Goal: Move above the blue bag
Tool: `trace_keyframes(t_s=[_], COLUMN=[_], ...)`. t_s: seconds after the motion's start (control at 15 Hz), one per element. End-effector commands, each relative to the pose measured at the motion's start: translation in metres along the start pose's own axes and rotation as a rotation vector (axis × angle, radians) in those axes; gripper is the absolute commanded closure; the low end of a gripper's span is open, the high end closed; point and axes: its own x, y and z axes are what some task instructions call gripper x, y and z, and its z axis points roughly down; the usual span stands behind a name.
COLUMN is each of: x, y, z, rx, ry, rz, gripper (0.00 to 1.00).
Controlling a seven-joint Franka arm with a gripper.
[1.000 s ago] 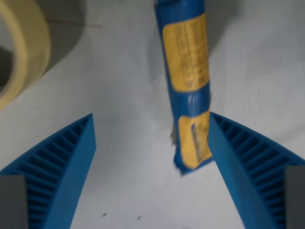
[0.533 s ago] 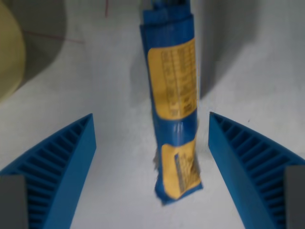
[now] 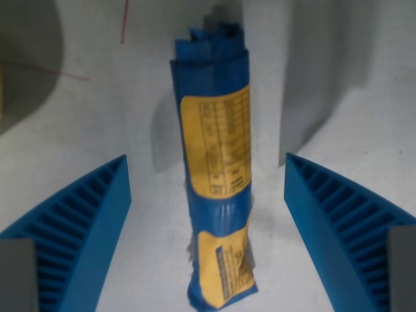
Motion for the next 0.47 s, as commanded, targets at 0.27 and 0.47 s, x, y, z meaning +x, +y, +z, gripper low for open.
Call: trace_keyframes(t_s=[0.27, 0.47], x=[0.005, 0.0052], y=[0.0077, 0.008], z=[0.0057, 0.0062], rx=[0.01, 0.01], ry=[0.013, 0.012], rz=[-0.041, -0.038], gripper=[1.0, 1.0])
